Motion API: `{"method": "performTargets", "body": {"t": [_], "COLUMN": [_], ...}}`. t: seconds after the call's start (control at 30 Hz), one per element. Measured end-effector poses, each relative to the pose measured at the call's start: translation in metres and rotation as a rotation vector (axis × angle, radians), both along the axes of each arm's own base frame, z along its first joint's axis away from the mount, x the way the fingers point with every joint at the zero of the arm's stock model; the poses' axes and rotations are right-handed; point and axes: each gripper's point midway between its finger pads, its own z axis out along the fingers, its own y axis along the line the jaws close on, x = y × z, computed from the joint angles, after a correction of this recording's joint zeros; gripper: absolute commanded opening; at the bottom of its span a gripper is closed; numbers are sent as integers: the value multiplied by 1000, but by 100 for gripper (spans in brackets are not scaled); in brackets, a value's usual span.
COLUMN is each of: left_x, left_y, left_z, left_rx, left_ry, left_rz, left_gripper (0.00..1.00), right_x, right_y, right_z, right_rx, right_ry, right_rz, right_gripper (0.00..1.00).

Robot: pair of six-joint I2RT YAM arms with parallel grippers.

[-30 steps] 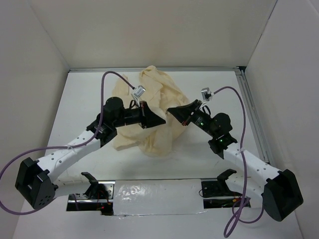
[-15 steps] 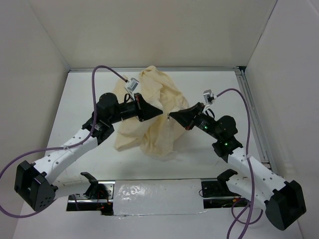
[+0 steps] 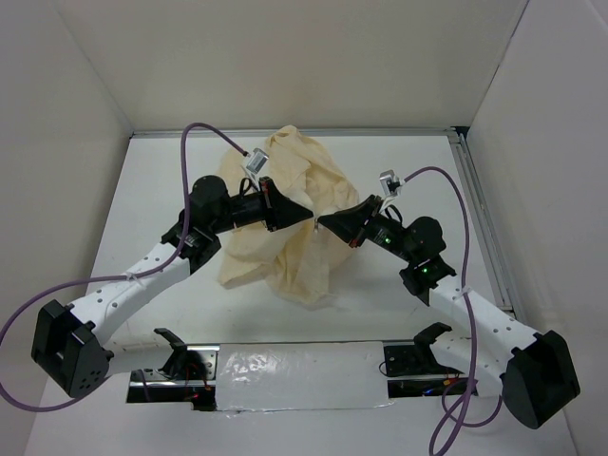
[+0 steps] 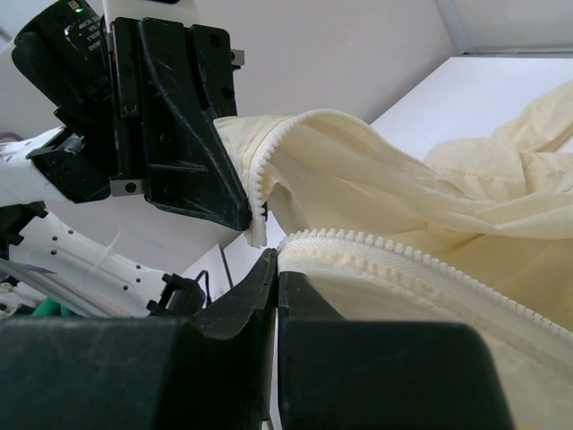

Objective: Zip up the jacket

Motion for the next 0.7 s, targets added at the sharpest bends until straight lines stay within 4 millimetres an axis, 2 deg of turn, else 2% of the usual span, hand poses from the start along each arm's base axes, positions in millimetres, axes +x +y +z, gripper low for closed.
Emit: {"method": "performTargets", "body": {"t": [0.33,0.7], "left_x": [2,1], "left_y": [2,-1], "left_z": [0,-9], "left_rx": [-2,7], "left_ry": [-4,-15], "left_rz": [-8,-91], "left_gripper": [0,0], "right_x": [-1,-6], "right_y": [-3,-4], "right_z": [3,1], "right_rx": [-1,-16], "right_ry": [-15,-25], "right_rz": [-1,27], "right_gripper": [0,0]}}
